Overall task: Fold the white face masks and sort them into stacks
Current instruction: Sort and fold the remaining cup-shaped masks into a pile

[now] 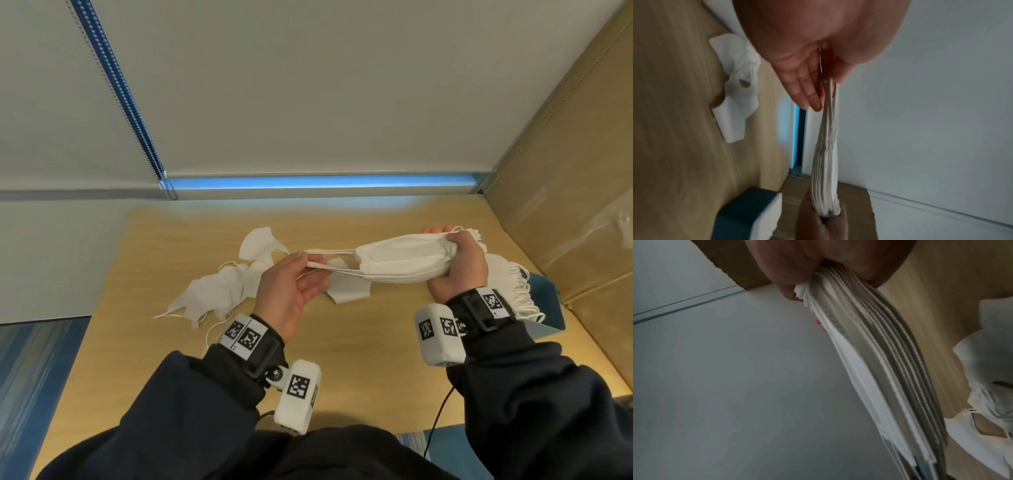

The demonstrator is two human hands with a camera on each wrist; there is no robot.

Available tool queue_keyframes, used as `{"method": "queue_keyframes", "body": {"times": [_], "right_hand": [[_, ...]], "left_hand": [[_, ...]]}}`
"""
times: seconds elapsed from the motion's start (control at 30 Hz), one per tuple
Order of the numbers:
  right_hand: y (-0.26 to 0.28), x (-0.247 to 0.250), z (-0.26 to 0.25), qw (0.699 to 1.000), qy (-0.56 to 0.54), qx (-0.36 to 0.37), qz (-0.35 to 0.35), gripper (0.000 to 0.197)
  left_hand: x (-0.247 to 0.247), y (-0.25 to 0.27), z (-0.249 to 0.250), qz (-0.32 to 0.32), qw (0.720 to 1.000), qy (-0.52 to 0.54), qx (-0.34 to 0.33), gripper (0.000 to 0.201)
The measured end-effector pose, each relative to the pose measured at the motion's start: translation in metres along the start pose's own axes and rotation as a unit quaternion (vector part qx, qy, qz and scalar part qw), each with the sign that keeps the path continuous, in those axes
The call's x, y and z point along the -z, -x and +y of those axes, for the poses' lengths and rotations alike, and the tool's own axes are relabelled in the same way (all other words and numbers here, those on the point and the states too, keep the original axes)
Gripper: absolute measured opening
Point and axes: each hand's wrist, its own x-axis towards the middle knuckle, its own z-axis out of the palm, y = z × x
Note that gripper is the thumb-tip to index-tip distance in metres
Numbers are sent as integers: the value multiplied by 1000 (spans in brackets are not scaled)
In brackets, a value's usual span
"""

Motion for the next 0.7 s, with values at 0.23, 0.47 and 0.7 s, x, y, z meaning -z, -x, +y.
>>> {"method": "queue_keyframes", "body": {"times": [0.23, 0.47, 0.7], "right_hand": [[11, -7, 3, 1000, 10, 14, 6, 17], [37, -26, 19, 969, 163, 149, -111, 24], [51, -24, 46, 941, 260, 116, -181, 23]], "left_hand": [[-6, 5, 20, -65, 990, 106, 72, 24], [-19, 10, 31, -156, 932, -323, -48, 20], [-16, 0, 33, -208, 579, -755, -227, 23]]}}
